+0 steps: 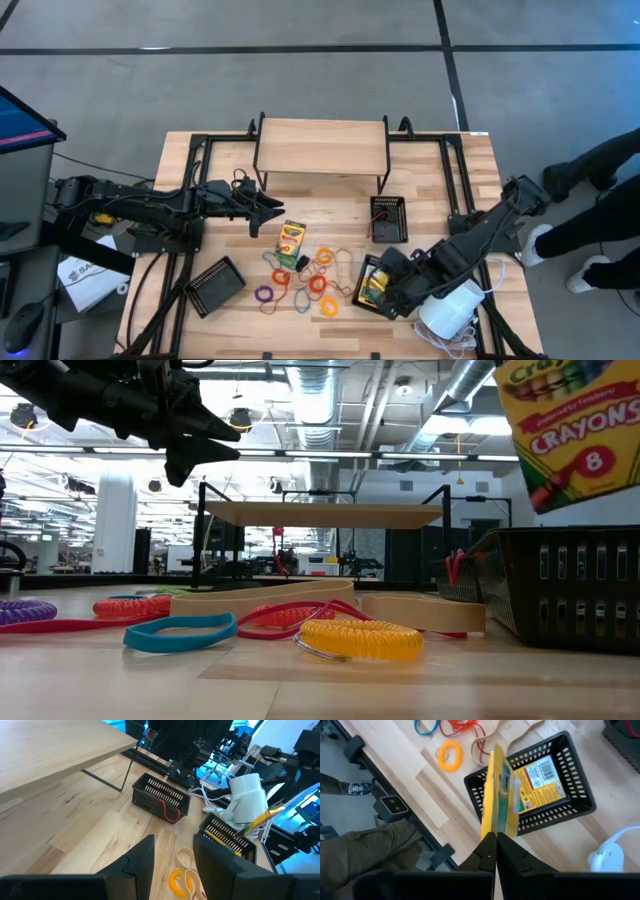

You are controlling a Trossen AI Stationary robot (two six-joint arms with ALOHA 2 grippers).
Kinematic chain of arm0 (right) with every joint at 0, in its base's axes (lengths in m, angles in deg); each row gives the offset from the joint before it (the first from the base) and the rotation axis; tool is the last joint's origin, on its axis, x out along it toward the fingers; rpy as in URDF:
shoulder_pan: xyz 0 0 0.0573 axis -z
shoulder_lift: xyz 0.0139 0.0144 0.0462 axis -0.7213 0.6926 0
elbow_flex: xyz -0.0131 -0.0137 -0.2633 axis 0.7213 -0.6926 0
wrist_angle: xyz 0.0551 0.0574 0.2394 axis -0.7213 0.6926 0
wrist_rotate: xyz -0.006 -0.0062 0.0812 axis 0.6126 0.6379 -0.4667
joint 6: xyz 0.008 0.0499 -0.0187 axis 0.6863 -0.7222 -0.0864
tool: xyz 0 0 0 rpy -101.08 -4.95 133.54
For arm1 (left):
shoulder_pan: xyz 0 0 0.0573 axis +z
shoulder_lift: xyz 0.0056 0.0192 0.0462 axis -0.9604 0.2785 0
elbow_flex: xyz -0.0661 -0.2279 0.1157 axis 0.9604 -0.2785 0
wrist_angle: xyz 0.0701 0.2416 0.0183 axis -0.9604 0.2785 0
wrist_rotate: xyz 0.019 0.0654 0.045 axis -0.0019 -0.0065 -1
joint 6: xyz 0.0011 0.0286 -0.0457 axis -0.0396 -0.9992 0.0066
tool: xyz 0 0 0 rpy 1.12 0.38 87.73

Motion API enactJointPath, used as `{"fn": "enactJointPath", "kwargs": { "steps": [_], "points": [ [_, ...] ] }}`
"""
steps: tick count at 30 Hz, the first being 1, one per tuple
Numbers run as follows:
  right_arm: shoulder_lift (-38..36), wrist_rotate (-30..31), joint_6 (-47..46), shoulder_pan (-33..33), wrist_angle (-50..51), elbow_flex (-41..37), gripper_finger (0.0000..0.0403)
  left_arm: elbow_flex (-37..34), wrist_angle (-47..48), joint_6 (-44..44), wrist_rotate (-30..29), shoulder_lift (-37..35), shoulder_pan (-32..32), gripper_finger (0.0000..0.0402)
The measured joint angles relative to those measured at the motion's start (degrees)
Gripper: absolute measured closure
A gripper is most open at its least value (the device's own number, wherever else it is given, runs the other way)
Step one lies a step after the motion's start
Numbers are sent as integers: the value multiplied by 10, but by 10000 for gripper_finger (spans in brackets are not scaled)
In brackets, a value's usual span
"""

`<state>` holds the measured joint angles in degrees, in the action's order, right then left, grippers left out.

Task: Pick & Place Office Desk Supplies
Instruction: Put the right crayon box into the bottom right black bin

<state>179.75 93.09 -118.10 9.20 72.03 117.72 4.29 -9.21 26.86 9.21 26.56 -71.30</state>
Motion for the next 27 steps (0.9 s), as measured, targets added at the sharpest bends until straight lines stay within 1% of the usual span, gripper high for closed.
{"fn": "enactJointPath", "kwargs": {
  "steps": [18,23,27],
  "points": [
    [37,-25,2,-1,-55,0,403,0,0,0,0,0,0,270],
    [46,-40,2,-3,-60,0,403,0,2,0,0,0,0,270],
    [49,-40,1,-5,-51,0,403,0,3,0,0,0,0,270]
  ]
}}
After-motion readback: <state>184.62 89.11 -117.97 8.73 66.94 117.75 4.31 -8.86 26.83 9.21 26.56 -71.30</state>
